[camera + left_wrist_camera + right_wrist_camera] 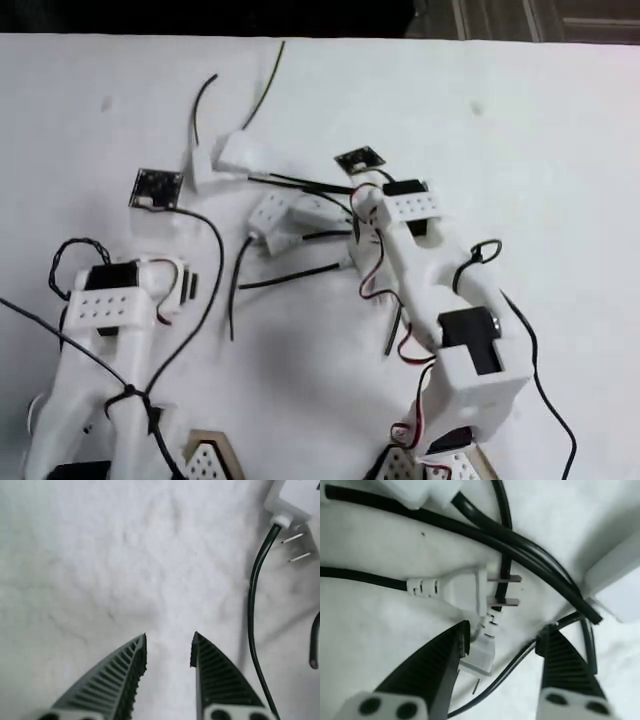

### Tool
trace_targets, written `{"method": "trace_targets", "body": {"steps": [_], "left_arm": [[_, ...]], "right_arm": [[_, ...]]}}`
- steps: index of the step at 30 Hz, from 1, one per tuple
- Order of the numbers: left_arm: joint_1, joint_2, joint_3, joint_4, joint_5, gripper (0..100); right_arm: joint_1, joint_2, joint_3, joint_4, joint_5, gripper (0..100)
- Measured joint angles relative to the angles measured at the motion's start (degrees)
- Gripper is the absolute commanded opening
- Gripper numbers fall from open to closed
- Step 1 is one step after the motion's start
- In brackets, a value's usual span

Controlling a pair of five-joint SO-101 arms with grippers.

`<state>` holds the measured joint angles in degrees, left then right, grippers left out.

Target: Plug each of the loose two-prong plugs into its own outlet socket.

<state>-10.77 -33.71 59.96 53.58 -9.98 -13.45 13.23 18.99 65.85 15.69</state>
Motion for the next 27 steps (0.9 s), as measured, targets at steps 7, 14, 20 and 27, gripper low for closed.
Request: {"method": "trace_targets", "body": {"steps": [7, 14, 20, 27], "left_arm": [[0.0, 0.0, 0.26, -0.44, 0.0, 15], [0.0, 0.0, 1.58, -2.64, 0.0, 15], [0.0, 0.0, 1.67, -2.73, 0.0, 15], [0.0, 0.0, 1.67, -2.73, 0.0, 15]], "right_arm": [[-0.7, 0.62, -0.26, 1.67, -0.09, 1.2], [-2.64, -2.55, -0.26, 7.12, -0.09, 1.6], [-3.16, -16.88, -0.18, 15.12, -0.09, 1.6], [-3.52, -35.52, -0.18, 21.36, 3.6, 1.6]]}}
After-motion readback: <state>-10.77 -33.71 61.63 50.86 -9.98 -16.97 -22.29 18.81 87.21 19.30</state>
